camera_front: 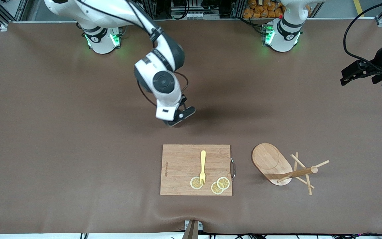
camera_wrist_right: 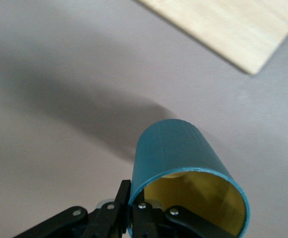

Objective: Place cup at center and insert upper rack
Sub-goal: 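Lift the mug and carry it toward the table center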

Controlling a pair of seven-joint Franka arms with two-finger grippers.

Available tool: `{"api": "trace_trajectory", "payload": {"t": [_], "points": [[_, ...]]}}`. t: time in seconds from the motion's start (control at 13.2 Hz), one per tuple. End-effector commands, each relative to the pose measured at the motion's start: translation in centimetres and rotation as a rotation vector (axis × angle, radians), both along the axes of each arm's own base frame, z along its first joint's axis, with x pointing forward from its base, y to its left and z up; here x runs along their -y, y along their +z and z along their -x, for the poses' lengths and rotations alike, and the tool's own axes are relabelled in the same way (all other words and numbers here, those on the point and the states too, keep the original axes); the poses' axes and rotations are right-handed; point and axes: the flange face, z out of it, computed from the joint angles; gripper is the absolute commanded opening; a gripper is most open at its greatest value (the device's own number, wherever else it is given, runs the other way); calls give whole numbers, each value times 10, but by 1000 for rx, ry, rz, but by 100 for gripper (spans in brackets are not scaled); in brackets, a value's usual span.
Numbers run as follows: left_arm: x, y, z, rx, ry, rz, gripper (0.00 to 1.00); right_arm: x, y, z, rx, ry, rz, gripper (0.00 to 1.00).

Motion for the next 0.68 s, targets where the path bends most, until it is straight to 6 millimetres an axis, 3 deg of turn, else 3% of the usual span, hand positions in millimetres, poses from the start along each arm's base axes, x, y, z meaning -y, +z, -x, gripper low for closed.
{"api": "trace_trajectory", "payload": {"t": [0.0,0.3,0.6], "points": [[-8,9,11,-7,18,2,100,-29,5,34,-7,-24,16,0],[-13,9,10,-5,18,2,100,-77,-7,93,-16,31,41,0],[-7,11,10,0,22,3,100,-97,-27,125,-34,87,67,0]]}}
